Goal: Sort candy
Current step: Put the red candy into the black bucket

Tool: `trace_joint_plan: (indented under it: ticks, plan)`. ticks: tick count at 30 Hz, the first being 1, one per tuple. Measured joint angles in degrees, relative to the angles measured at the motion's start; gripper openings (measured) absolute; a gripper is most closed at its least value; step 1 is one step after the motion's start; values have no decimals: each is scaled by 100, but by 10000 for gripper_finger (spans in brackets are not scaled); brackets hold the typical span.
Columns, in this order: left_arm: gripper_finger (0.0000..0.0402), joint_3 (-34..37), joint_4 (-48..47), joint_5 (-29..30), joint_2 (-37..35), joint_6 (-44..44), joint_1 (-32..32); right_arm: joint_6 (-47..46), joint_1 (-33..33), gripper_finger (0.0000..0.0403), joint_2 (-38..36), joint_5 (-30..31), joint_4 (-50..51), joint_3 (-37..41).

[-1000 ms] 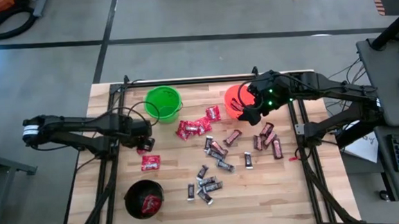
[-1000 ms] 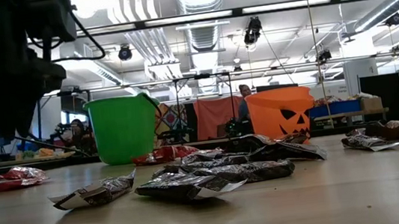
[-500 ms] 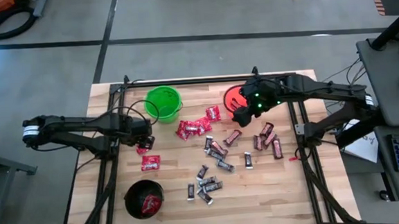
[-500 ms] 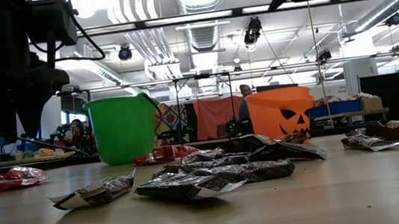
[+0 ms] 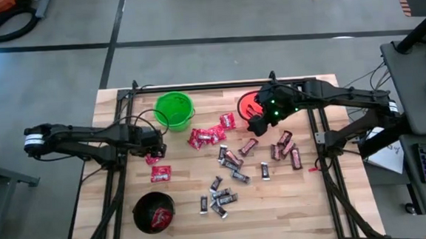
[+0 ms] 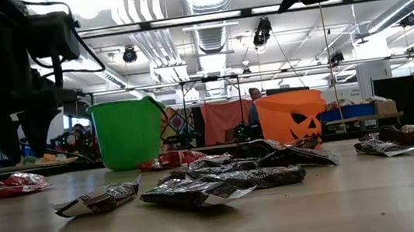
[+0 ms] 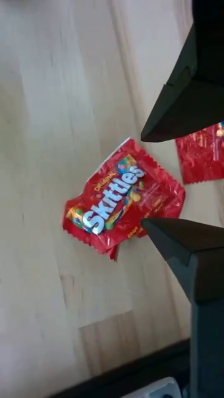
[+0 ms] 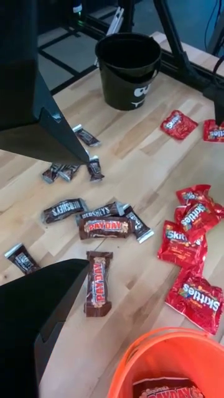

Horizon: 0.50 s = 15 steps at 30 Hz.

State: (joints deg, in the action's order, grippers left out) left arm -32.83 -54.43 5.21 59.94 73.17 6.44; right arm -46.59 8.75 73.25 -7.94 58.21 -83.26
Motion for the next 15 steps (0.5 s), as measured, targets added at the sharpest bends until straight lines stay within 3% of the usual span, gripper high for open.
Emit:
trace_joint_plan:
  ticks: [15]
  plan:
    - [192,327,273,312,0,74,0,13,1,254,0,12,-1,0]
